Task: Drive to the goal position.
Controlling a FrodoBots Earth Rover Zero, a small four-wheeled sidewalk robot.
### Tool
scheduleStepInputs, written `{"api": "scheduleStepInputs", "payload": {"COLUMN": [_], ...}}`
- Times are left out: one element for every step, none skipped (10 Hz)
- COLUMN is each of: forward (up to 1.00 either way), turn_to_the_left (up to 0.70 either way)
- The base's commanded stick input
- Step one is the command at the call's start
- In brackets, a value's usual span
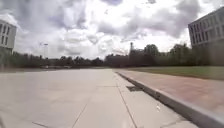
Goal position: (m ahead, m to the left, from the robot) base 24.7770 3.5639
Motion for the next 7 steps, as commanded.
{"api": "scheduleStepInputs", "payload": {"forward": [0.70,0.70,0.70,0.70,0.70,0.70,0.70], "turn_to_the_left": [0.00,0.00,0.00,0.00,0.00,0.00,0.00]}}
